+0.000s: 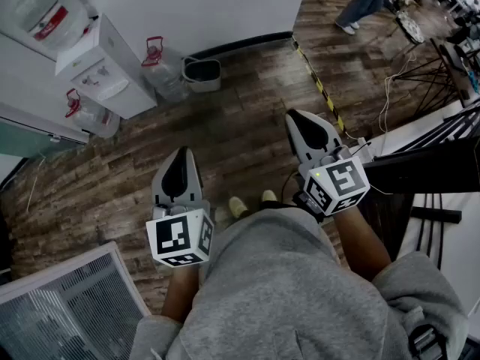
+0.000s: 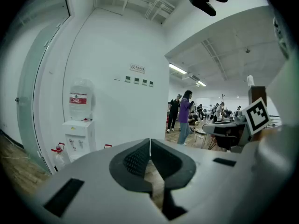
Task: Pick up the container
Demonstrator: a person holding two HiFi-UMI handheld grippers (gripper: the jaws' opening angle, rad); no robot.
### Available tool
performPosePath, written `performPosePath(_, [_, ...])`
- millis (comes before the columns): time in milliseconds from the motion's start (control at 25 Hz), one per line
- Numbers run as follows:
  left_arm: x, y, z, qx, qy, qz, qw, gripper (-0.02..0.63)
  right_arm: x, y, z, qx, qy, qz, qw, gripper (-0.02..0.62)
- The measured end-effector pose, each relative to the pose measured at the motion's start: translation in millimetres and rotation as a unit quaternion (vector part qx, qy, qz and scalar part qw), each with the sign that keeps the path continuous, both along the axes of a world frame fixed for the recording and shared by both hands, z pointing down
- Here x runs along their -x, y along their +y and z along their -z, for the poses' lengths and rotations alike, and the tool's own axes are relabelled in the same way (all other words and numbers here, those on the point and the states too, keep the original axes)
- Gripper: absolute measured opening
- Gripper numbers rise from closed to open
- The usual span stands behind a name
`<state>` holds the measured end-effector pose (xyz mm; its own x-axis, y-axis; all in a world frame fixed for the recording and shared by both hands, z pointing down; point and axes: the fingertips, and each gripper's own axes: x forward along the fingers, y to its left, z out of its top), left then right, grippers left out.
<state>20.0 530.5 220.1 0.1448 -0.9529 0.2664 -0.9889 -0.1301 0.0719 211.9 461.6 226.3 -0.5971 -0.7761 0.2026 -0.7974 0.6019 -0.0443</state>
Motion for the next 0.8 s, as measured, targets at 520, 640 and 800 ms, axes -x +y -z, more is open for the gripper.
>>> performPosePath(520, [21.6, -12.4, -4.5, 0.003, 0.005, -0.012, 0.9999, 0.018, 27.4, -9.1, 0.0, 0.003, -0.005, -0.007, 1.000, 0.032])
performPosePath(640, [26.1, -13.0, -6.7, 0.004, 0.006, -0.015, 0.9999, 0.018, 32.1, -8.8, -0.4, 0.003, -0.003, -0.010, 1.000, 0.032])
performPosePath(800, [29.4, -12.3, -8.9, 0.006, 0.011, -0.018, 0.9998, 0.018, 38.8, -6.0, -0.3, 0.004, -0.003, -0.005, 1.000, 0.032])
